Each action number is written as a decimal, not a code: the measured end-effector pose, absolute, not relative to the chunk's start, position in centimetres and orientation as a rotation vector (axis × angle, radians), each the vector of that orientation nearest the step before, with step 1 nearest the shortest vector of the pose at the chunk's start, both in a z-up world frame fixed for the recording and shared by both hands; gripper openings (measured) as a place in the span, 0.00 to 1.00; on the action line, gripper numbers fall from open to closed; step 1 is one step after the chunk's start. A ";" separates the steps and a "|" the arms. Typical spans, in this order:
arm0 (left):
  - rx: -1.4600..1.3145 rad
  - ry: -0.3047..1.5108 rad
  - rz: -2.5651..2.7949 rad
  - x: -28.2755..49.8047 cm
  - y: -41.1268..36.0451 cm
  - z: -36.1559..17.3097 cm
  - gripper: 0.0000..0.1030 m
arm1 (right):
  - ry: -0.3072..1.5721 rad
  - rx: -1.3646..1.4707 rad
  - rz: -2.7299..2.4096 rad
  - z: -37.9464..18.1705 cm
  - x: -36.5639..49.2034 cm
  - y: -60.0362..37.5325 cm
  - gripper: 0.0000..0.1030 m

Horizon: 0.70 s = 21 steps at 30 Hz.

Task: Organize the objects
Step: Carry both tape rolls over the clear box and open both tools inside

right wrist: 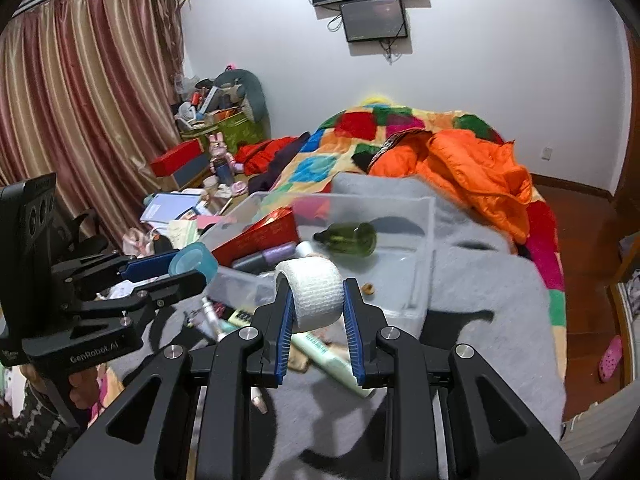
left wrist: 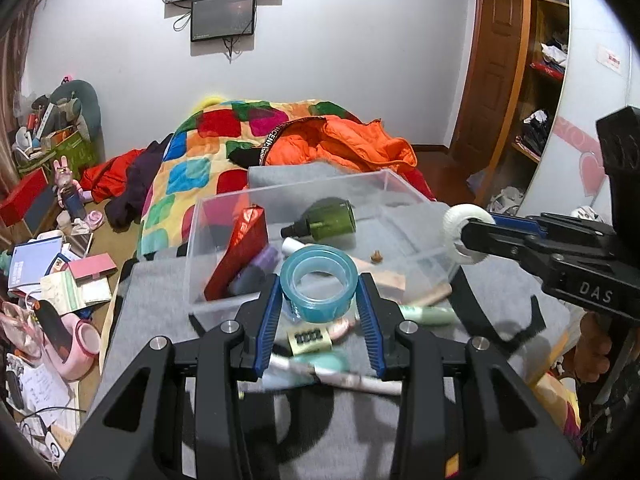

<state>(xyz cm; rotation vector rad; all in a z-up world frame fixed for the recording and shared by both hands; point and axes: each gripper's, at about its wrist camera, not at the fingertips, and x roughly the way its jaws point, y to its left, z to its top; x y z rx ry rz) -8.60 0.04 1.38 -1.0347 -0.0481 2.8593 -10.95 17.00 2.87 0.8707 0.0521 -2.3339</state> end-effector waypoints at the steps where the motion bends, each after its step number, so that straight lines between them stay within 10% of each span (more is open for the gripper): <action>1: -1.036 -0.053 2.859 -9.0 -0.1 1.4 0.37 | 0.050 0.869 -2.338 2.9 -11.2 17.1 0.21; 21: -1.180 -0.120 2.808 -16.2 -1.2 -1.9 0.37 | 0.105 0.950 -2.361 0.2 -16.7 15.2 0.21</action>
